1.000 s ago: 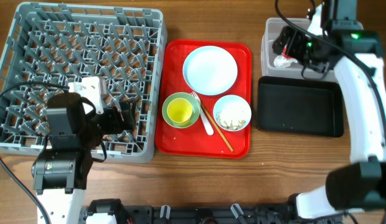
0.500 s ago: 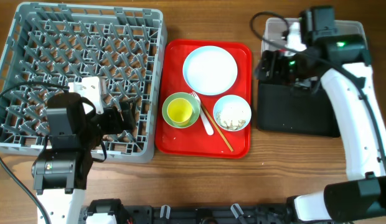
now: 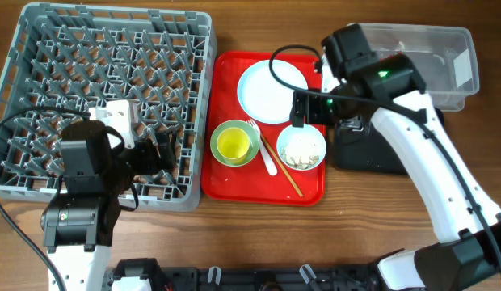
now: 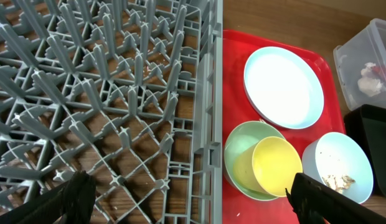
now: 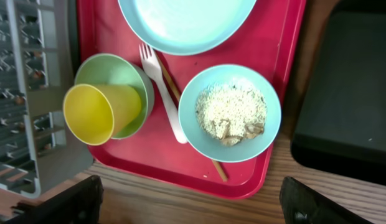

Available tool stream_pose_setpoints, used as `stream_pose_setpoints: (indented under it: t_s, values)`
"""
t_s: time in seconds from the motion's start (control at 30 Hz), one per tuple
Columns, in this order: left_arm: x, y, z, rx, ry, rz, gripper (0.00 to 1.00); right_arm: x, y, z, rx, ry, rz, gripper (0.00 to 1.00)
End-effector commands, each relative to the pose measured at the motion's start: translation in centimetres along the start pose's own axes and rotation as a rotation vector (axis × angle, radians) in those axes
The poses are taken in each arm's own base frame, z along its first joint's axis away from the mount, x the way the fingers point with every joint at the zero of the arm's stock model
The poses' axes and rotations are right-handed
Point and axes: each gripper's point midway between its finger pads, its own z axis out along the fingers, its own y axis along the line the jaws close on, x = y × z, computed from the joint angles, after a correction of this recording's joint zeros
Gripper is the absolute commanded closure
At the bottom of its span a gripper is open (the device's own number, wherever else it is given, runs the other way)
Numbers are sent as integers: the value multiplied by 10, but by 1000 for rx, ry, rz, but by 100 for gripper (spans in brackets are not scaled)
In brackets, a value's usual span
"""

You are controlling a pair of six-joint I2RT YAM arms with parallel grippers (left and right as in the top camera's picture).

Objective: Sort waste into correct bins and load items into the dishwasher rack
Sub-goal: 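Move right gripper to the blue rice bowl and grasp its rim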

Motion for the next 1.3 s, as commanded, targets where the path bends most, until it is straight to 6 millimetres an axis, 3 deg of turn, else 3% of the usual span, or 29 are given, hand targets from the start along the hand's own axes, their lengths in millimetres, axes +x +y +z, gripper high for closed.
stream_pose_setpoints:
  t_s: [0.0,0.3,0.6,0.87,1.27]
  values:
    - [-6,-3,-3,8,-13,0,0,10,-5,14,39,26,33,9]
    - [-4,-3,-2,6,-4,-2,0,26,-6,57,43,56,20,10]
    - [-2,-2,2,4,13,-6,0,31,7,97,42,0,-15,18]
    - [-1,-1,2,2,21,-7,0,33,6,119,116,-93,-53,33]
    - [0,-1,2,3,21,-8,0,39,2,150,90,-155,-56,43]
